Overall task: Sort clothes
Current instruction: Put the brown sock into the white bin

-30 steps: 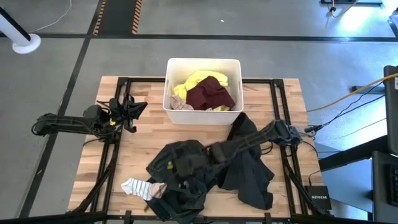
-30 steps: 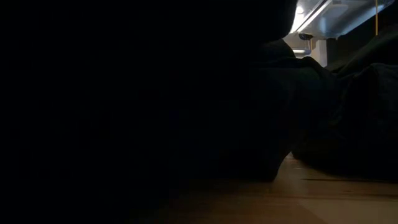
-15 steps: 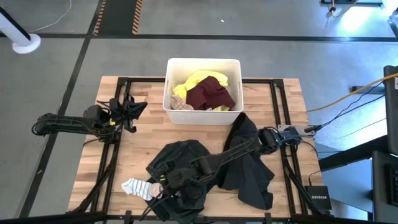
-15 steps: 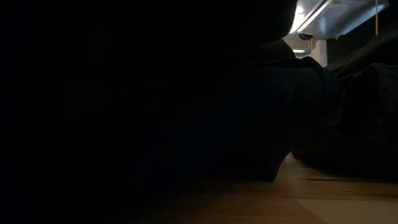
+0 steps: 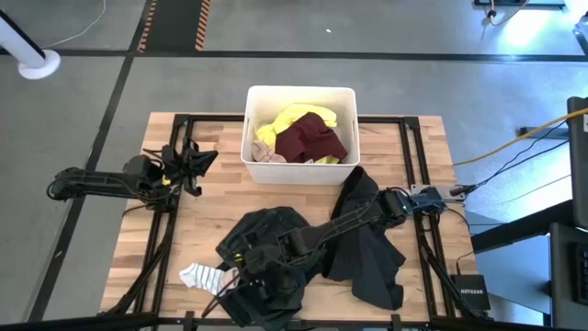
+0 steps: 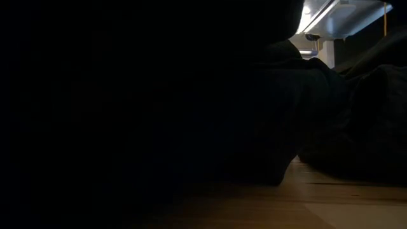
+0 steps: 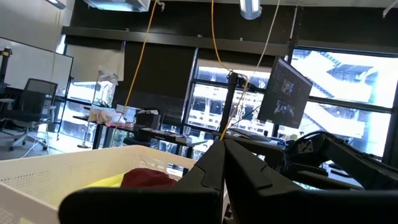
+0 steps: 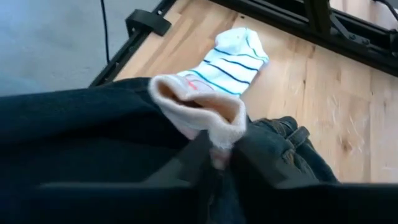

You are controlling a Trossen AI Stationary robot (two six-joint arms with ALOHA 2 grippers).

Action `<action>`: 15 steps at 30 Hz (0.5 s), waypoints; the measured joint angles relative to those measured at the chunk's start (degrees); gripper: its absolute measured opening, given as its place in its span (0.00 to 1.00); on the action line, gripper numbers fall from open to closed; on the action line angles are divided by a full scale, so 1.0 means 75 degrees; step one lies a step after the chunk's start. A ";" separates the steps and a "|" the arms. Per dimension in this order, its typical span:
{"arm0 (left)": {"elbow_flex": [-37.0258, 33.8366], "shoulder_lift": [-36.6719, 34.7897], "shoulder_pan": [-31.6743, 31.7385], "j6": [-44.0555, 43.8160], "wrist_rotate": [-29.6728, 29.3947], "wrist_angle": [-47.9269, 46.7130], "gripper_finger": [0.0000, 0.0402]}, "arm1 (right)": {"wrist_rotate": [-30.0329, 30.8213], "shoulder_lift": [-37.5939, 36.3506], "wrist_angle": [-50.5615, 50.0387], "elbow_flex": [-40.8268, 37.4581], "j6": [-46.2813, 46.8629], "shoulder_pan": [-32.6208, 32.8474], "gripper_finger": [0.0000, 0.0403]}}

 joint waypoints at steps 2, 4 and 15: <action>0.0000 0.0000 0.0002 0.0000 0.0000 0.0000 0.01 | -0.0105 -0.0009 0.0007 0.0021 -0.0032 0.0004 0.06; 0.0000 0.0000 0.0002 0.0000 0.0000 -0.0005 0.01 | -0.0138 -0.0095 -0.0222 0.0022 -0.0135 0.0006 0.04; 0.0000 0.0000 0.0001 -0.0002 0.0002 -0.0008 0.01 | 0.1292 -0.1623 -0.1572 0.0022 -0.0701 -0.0026 0.04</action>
